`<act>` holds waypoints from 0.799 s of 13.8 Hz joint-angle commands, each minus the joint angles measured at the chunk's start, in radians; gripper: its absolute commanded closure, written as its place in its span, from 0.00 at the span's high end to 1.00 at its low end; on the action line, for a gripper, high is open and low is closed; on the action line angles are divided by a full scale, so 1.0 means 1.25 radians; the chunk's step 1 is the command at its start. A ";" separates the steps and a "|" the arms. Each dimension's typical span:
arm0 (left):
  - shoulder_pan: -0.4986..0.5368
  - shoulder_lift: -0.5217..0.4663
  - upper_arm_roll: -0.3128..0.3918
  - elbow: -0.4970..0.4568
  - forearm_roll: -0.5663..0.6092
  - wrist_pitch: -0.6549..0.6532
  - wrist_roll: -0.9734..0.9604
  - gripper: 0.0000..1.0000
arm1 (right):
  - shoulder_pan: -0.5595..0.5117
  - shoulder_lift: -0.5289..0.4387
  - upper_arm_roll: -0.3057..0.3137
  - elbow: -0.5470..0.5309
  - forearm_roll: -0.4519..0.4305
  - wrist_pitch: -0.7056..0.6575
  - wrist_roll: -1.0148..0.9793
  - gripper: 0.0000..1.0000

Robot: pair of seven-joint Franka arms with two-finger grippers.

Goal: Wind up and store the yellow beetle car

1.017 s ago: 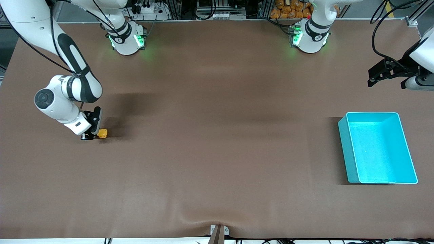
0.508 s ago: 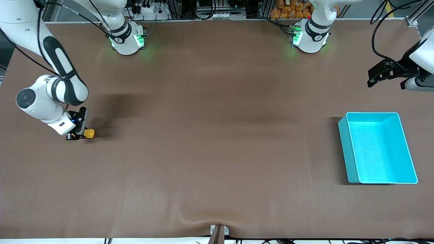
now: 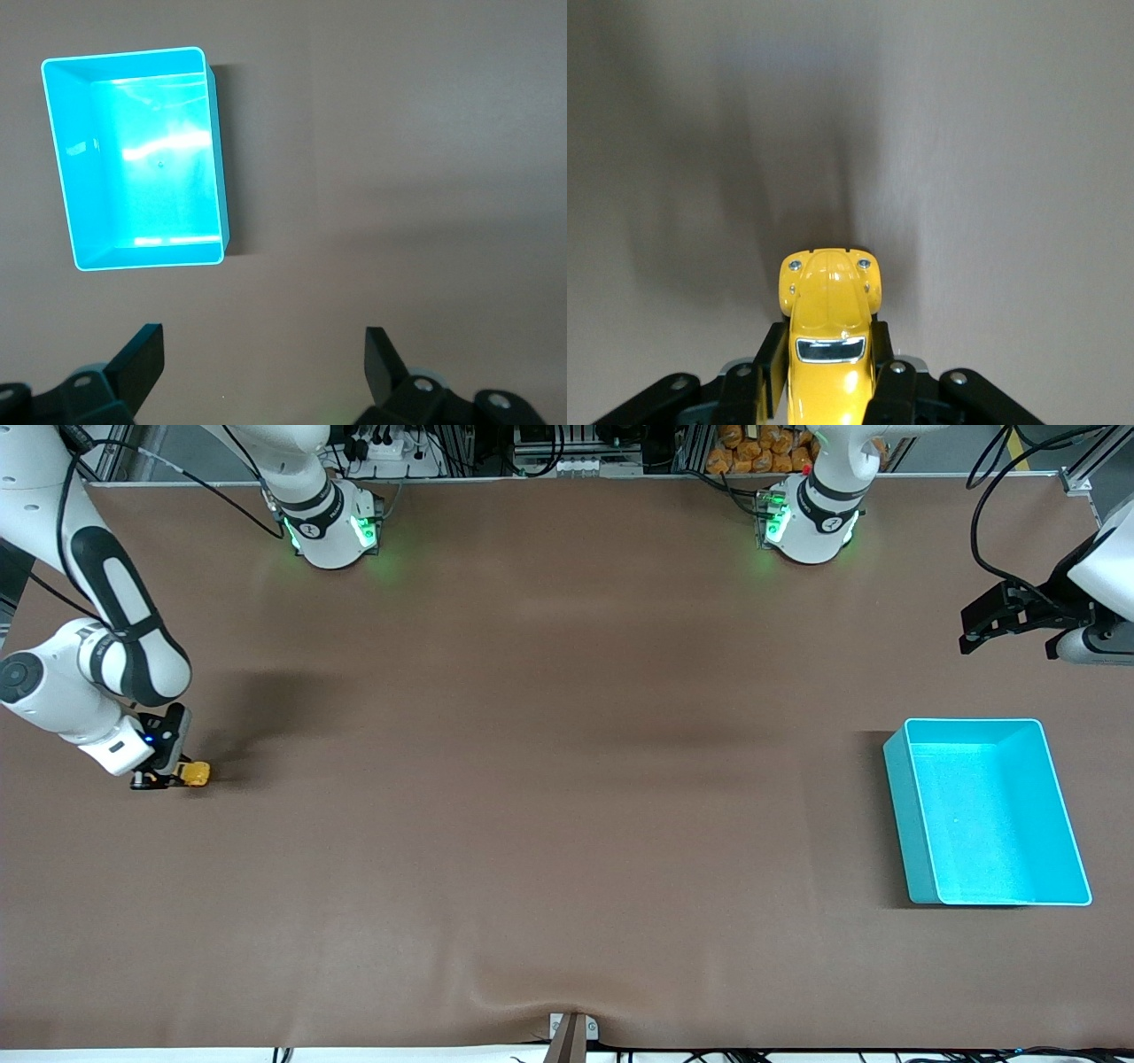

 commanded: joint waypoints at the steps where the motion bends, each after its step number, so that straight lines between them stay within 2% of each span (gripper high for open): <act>1: -0.002 0.000 -0.002 0.003 0.016 -0.003 0.003 1.00 | -0.060 0.111 0.004 0.031 -0.013 0.011 -0.047 0.35; 5: -0.002 0.000 -0.002 0.004 0.016 -0.003 0.003 1.00 | -0.095 0.119 0.005 0.053 -0.010 0.011 -0.061 0.42; 6: -0.002 0.000 -0.002 0.003 0.016 -0.003 0.003 1.00 | -0.099 0.121 0.005 0.059 -0.004 0.005 -0.060 0.50; 7: -0.002 0.000 -0.002 0.004 0.016 -0.003 0.003 1.00 | -0.109 0.119 0.008 0.069 -0.001 -0.007 -0.056 0.81; 8: -0.002 0.000 -0.002 0.004 0.016 -0.003 0.003 1.00 | -0.111 0.117 0.018 0.098 0.001 -0.054 -0.055 1.00; 9: -0.002 0.000 -0.002 0.003 0.016 -0.003 0.003 1.00 | -0.109 0.116 0.024 0.161 0.002 -0.153 -0.053 1.00; 11: -0.002 0.000 -0.002 0.003 0.016 -0.003 0.003 1.00 | -0.104 0.119 0.027 0.285 0.049 -0.350 -0.048 1.00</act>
